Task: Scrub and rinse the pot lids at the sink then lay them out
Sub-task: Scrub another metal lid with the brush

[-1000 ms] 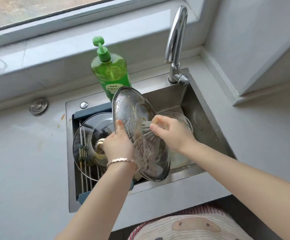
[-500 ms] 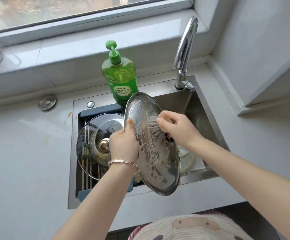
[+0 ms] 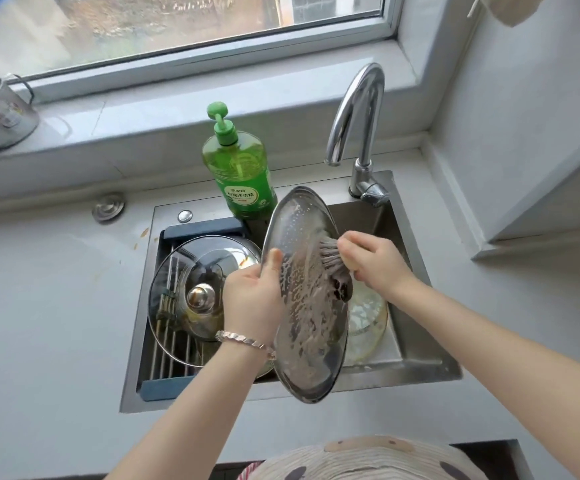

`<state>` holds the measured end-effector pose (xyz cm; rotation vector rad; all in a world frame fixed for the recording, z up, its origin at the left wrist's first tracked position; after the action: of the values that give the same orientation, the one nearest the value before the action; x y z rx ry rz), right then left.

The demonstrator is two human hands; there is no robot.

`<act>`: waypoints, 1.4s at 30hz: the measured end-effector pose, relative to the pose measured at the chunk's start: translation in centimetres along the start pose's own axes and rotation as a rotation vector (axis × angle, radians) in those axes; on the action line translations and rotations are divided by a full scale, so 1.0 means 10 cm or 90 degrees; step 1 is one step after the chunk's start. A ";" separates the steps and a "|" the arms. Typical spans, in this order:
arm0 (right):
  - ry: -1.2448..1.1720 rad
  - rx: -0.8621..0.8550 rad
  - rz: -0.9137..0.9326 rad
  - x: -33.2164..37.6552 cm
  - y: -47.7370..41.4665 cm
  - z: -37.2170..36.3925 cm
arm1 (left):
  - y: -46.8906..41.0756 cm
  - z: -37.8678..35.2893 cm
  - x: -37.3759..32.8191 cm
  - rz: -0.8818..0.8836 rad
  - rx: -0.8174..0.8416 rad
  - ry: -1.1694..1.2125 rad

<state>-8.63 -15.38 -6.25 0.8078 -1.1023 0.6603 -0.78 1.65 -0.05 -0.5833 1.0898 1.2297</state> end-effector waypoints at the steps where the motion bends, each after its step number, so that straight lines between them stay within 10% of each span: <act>1: -0.012 -0.027 -0.032 -0.03 -0.07 0.06 | 0.02 -0.03 -0.03 -0.019 0.006 -0.010; 16: -0.041 0.019 0.108 0.33 -0.12 -0.22 | -0.09 0.09 -0.09 -0.097 0.021 -0.017; 20: -0.067 -0.106 -0.048 0.03 -0.44 0.10 | -0.03 0.12 -0.13 -0.121 0.041 -0.014; 33: 0.474 -0.094 0.073 0.29 0.47 -0.13 | 0.01 0.21 -0.01 0.012 -0.059 0.045; 42: -0.062 0.021 -0.334 -0.24 0.18 -0.18 | 0.07 0.27 0.08 0.014 -0.073 0.077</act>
<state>-9.90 -13.02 -8.51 1.1136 -0.9131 0.1997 -0.55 4.48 0.52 -0.7431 1.1344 1.2953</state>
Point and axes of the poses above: each hand's wrist, its own y-axis away from the middle knuckle, its own z-axis out of the back of the hand, x = y × z, the point moved 7 cm from there along -y, towards the middle knuckle, and after that the axes turned 2 degrees about -x, right-handed, at the moved point
